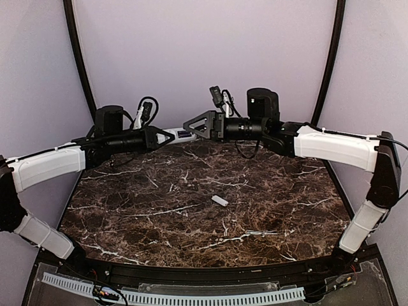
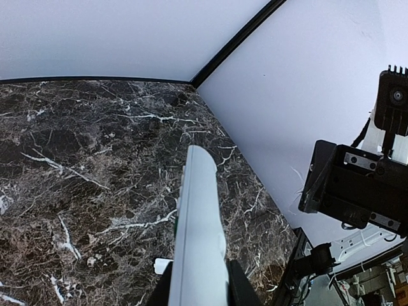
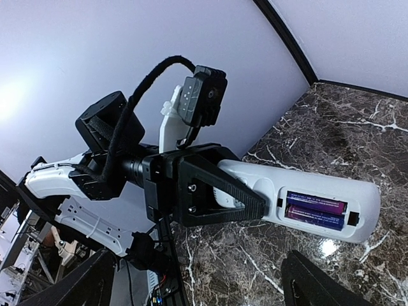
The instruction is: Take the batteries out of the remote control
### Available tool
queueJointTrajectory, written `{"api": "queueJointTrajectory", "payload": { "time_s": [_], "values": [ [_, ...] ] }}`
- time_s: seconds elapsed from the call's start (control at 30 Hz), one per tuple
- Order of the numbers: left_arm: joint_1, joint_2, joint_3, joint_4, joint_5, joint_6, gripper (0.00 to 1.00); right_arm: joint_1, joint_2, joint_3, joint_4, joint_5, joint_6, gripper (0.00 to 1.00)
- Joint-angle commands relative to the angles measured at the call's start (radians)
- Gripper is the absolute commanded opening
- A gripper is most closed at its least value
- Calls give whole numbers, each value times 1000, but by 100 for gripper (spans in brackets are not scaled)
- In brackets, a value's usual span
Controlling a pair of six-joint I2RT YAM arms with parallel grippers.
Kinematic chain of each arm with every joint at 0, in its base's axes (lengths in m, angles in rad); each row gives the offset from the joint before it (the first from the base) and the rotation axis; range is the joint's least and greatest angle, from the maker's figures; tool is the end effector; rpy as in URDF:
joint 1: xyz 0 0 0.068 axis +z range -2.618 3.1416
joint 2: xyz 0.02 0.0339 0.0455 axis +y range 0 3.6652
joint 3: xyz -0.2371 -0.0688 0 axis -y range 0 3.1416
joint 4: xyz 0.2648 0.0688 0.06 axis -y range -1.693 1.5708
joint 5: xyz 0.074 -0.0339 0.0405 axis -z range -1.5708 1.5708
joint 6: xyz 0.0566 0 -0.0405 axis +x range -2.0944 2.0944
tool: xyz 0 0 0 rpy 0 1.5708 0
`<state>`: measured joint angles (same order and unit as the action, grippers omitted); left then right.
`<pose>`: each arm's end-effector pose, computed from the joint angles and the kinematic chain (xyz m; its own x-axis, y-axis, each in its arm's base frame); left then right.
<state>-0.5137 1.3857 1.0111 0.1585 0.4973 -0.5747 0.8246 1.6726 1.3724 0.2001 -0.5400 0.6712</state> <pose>0.3052 -0.2032 0.2790 -0.6121 -0.2032 -0.7642 0.6016 0.5076 -0.6168 0.2751 0.3404 0.3161 -0.6608 0.0710 -0.7472 -0.7229 0.2074 0.6590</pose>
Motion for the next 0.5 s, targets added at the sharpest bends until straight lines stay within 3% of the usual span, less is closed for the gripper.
{"api": "queueJointTrajectory", "payload": {
  "time_s": [0.0,0.3,0.47],
  "values": [
    [-3,-49,6,-7,-12,30,0,10,-57,8,-22,51,-40,90],
    [-3,-36,33,-53,42,-10,0,4,-188,-34,-376,317,-186,94],
    [-3,-44,38,-149,87,-36,0,-4,-329,-151,-549,468,-252,99]
  ]
}}
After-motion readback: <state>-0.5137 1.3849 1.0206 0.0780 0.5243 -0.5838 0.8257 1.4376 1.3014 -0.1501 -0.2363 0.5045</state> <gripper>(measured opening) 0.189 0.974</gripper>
